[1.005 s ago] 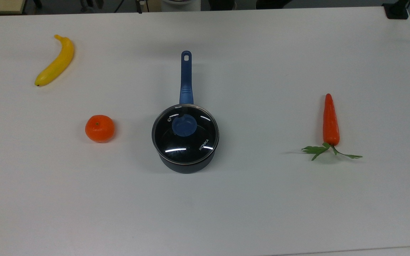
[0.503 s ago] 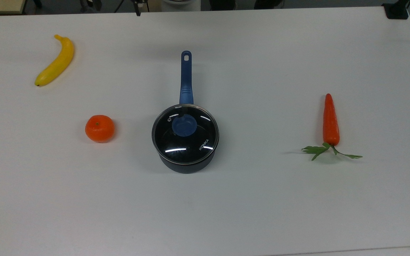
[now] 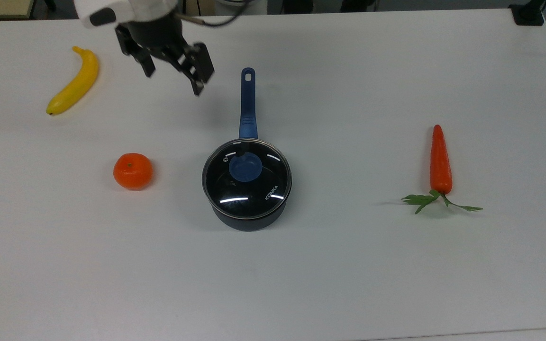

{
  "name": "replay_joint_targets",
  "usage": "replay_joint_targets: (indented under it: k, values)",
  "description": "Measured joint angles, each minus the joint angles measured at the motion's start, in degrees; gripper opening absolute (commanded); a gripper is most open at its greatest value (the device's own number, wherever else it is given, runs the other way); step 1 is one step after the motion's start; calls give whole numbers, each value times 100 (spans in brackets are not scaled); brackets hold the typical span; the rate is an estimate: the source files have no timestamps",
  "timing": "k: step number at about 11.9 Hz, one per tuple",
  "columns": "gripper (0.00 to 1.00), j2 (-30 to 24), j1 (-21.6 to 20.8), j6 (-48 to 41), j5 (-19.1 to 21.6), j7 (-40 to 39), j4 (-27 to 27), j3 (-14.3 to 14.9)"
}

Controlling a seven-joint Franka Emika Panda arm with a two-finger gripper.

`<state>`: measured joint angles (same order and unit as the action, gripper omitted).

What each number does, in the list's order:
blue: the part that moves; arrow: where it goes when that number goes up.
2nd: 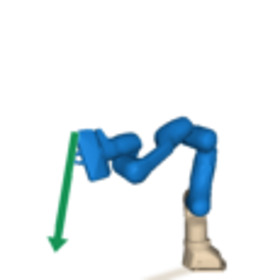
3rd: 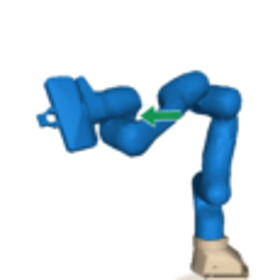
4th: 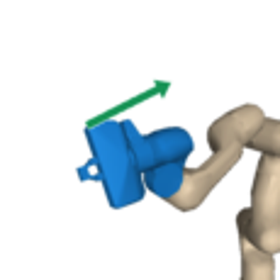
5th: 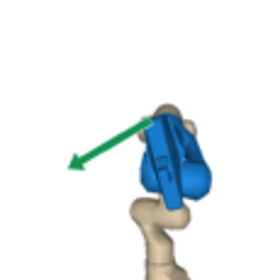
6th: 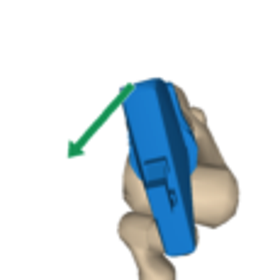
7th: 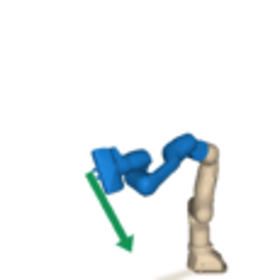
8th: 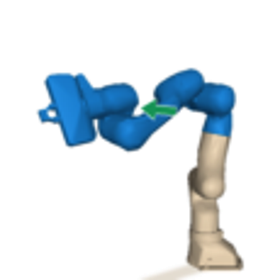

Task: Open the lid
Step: 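Move the gripper down over the saucepan and grasp the blue lid knob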

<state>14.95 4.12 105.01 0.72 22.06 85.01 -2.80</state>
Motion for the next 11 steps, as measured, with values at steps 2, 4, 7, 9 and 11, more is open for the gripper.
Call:
replay_joint_targets:
  k: [2, 4, 7, 9, 11]
  values:
    - [100, 271, -446, 311, 0, 1322, -136, 213]
    - [100, 355, -527, 312, 0, 2643, -274, 241]
    - [100, 588, -767, 313, 0, 3782, -296, 237]
    - [100, 891, -955, 474, -1, 4148, -373, 237]
    - [100, 1202, -964, 629, -1, 4333, -684, 251]
